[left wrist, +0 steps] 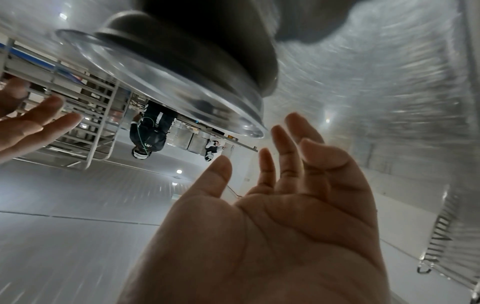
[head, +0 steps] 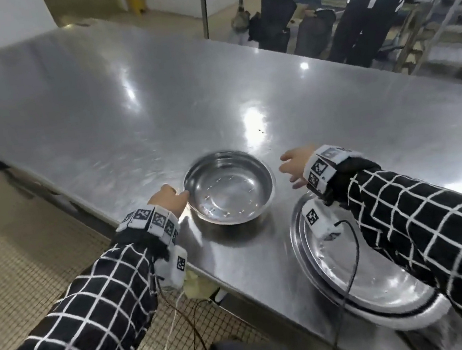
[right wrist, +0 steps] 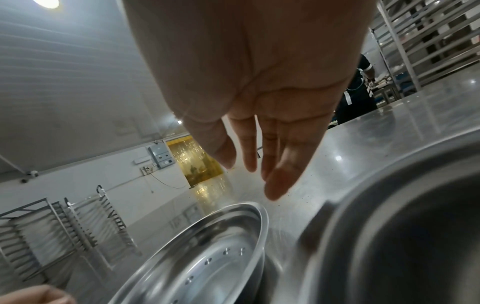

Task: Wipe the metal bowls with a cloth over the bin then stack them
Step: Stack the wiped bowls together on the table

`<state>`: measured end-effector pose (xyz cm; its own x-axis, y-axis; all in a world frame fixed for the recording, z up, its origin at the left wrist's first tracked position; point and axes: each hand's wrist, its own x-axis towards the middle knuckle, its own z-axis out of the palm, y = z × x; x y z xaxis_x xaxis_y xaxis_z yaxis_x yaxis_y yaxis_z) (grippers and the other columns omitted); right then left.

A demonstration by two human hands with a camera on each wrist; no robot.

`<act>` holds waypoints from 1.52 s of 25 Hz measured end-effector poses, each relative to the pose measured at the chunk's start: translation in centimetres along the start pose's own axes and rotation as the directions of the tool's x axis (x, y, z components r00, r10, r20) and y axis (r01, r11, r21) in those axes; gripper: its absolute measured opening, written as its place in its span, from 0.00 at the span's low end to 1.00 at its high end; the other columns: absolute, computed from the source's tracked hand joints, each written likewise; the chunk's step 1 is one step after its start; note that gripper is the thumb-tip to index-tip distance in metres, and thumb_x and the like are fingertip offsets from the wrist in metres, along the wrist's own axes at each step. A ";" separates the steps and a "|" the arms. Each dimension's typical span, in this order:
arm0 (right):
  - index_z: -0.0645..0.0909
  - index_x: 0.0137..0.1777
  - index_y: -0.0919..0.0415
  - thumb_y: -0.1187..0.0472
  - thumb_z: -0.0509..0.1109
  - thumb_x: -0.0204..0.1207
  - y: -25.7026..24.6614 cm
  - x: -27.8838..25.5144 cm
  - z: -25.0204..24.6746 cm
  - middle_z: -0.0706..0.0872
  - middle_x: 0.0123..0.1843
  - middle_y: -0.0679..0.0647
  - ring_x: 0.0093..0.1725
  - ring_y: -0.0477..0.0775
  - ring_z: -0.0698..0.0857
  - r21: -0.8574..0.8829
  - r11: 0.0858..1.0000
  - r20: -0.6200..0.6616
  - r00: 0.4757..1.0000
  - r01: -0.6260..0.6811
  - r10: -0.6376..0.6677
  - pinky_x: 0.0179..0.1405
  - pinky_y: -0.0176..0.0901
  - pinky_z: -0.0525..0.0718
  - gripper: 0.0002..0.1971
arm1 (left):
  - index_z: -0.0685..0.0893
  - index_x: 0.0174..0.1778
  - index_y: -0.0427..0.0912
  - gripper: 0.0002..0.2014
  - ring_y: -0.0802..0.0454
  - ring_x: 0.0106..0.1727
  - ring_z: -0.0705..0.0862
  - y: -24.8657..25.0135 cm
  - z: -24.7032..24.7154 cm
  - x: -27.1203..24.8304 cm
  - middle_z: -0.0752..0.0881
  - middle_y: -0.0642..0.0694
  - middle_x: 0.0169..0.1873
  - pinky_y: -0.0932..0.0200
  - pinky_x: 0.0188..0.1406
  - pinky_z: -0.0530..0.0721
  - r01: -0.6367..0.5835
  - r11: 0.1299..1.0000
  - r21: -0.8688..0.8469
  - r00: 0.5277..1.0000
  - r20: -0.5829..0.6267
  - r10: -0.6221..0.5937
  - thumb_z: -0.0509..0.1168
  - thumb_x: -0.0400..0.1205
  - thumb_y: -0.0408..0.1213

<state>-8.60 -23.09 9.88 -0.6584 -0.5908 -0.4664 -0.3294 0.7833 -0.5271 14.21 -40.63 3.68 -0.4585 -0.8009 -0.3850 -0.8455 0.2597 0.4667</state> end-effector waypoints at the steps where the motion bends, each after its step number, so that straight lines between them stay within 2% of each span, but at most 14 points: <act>1: 0.70 0.74 0.64 0.62 0.64 0.81 -0.1 1.0 0.1 0.81 0.63 0.64 0.52 0.66 0.88 -0.004 1.000 0.018 0.999 -0.026 0.026 0.53 0.61 0.88 0.22 | 0.75 0.64 0.36 0.23 0.41 0.50 0.86 0.1 0.2 0.5 0.85 0.40 0.55 0.50 0.47 0.83 0.007 1.000 -0.009 0.999 0.042 -0.007 0.59 0.81 0.51; 4: 0.72 0.68 0.68 0.63 0.65 0.82 -0.6 3.4 0.9 0.82 0.49 0.62 0.41 0.62 0.87 0.077 0.986 0.129 0.983 -0.145 0.134 0.40 0.55 0.90 0.17 | 0.74 0.62 0.34 0.22 0.40 0.53 0.86 0.6 0.6 1.6 0.85 0.39 0.54 0.46 0.57 0.85 0.019 0.999 -0.043 0.992 0.126 -0.014 0.63 0.80 0.48; 6: 0.78 0.54 0.65 0.63 0.65 0.81 -0.8 4.6 1.4 0.84 0.40 0.60 0.33 0.57 0.86 0.005 0.991 0.152 0.980 -0.131 0.128 0.26 0.46 0.87 0.06 | 0.73 0.59 0.36 0.18 0.40 0.53 0.86 0.7 1.0 2.0 0.83 0.39 0.50 0.49 0.55 0.85 0.039 0.995 -0.097 0.989 0.144 -0.024 0.66 0.79 0.42; 9: 0.82 0.41 0.66 0.66 0.73 0.74 -0.3 6.3 1.5 0.87 0.40 0.64 0.32 0.58 0.89 -0.019 0.994 0.228 0.968 -0.107 0.109 0.41 0.54 0.91 0.04 | 0.78 0.50 0.34 0.07 0.41 0.46 0.86 1.2 0.9 2.4 0.84 0.40 0.42 0.50 0.48 0.84 0.003 0.992 -0.124 0.991 0.136 0.014 0.63 0.78 0.32; 11: 0.82 0.43 0.68 0.67 0.71 0.76 -0.5 6.1 1.3 0.86 0.38 0.64 0.33 0.59 0.87 0.018 0.990 0.230 0.965 -0.137 0.129 0.44 0.56 0.90 0.04 | 0.80 0.50 0.32 0.08 0.40 0.43 0.87 1.8 0.4 2.7 0.87 0.37 0.40 0.48 0.45 0.86 -0.046 0.990 -0.132 0.993 0.104 0.060 0.62 0.78 0.31; 13: 0.80 0.44 0.69 0.65 0.66 0.81 -0.8 5.3 0.8 0.85 0.37 0.63 0.34 0.60 0.86 0.023 0.992 0.099 0.987 -0.128 0.125 0.38 0.51 0.90 0.07 | 0.78 0.49 0.33 0.06 0.42 0.37 0.86 3.1 -0.5 2.3 0.86 0.39 0.35 0.52 0.36 0.83 -0.103 0.981 -0.166 0.992 0.053 0.113 0.61 0.79 0.30; 16: 0.81 0.50 0.70 0.63 0.66 0.80 -0.4 4.0 -0.9 0.88 0.43 0.65 0.41 0.65 0.89 0.003 1.000 -0.130 0.991 -0.029 0.029 0.46 0.60 0.90 0.09 | 0.74 0.49 0.37 0.04 0.50 0.32 0.82 5.9 -1.8 0.9 0.84 0.43 0.33 0.59 0.28 0.76 -0.190 0.963 -0.191 0.982 -0.021 0.190 0.60 0.81 0.31; 19: 0.78 0.59 0.63 0.63 0.66 0.81 1.2 1.1 -3.5 0.85 0.46 0.62 0.33 0.61 0.87 0.149 0.988 -0.307 0.952 0.047 0.001 0.35 0.55 0.90 0.09 | 0.73 0.44 0.41 0.03 0.55 0.32 0.79 9.1 -2.1 -1.4 0.82 0.46 0.35 0.63 0.26 0.71 -0.285 0.929 -0.237 0.958 -0.095 0.270 0.60 0.82 0.34; 21: 0.78 0.62 0.59 0.63 0.66 0.81 3.0 -1.9 -5.5 0.85 0.49 0.60 0.35 0.60 0.87 0.170 0.982 -0.410 0.912 0.080 -0.004 0.34 0.52 0.89 0.11 | 0.71 0.40 0.42 0.07 0.59 0.30 0.76 11.3 -1.3 -3.2 0.79 0.49 0.32 0.67 0.24 0.67 -0.373 0.895 -0.243 0.928 -0.125 0.352 0.60 0.83 0.34; 24: 0.79 0.65 0.59 0.61 0.65 0.82 6.7 -6.9 -7.7 0.85 0.49 0.56 0.38 0.57 0.88 0.212 0.972 -0.545 0.838 0.103 0.031 0.34 0.50 0.90 0.13 | 0.72 0.45 0.41 0.05 0.60 0.32 0.74 14.4 0.6 -5.6 0.77 0.51 0.32 0.62 0.26 0.64 -0.465 0.858 -0.217 0.885 -0.126 0.448 0.61 0.83 0.37; 27: 0.78 0.66 0.56 0.61 0.66 0.81 10.7 -11.7 -8.6 0.83 0.47 0.53 0.34 0.51 0.85 0.279 0.955 -0.593 0.800 0.101 0.088 0.21 0.37 0.84 0.15 | 0.75 0.45 0.40 0.07 0.55 0.34 0.75 16.5 2.9 -7.8 0.77 0.51 0.33 0.63 0.27 0.65 -0.546 0.822 -0.162 0.837 -0.127 0.532 0.61 0.83 0.40; 29: 0.78 0.66 0.55 0.60 0.67 0.80 13.4 -14.6 -8.4 0.85 0.47 0.56 0.34 0.52 0.86 0.331 0.938 -0.603 0.787 0.099 0.130 0.20 0.34 0.81 0.15 | 0.79 0.47 0.38 0.09 0.50 0.37 0.79 17.4 4.5 -9.4 0.82 0.48 0.35 0.63 0.28 0.68 -0.589 0.792 -0.158 0.808 -0.117 0.577 0.61 0.83 0.41; 34: 0.77 0.66 0.57 0.60 0.68 0.80 18.2 -19.4 -5.5 0.85 0.39 0.58 0.30 0.52 0.84 0.421 0.903 -0.610 0.764 0.087 0.211 0.24 0.39 0.82 0.15 | 0.79 0.54 0.45 0.08 0.57 0.35 0.80 16.7 7.9 -13.1 0.84 0.50 0.34 0.65 0.29 0.69 -0.617 0.770 -0.160 0.786 -0.081 0.613 0.62 0.82 0.42; 38: 0.74 0.71 0.56 0.59 0.65 0.82 19.5 -21.0 -2.6 0.85 0.39 0.59 0.30 0.52 0.83 0.367 0.928 -0.587 0.789 0.057 0.183 0.26 0.42 0.85 0.18 | 0.79 0.58 0.43 0.11 0.53 0.37 0.82 14.5 9.5 -14.4 0.86 0.48 0.36 0.59 0.32 0.72 -0.619 0.784 -0.048 0.784 -0.081 0.615 0.61 0.82 0.43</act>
<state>-2.98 5.11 11.22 -0.9768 -0.2089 -0.0477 -0.0952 0.6224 -0.7769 5.98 -20.21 8.44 -0.8574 -0.5122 0.0496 -0.3654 0.6737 0.6423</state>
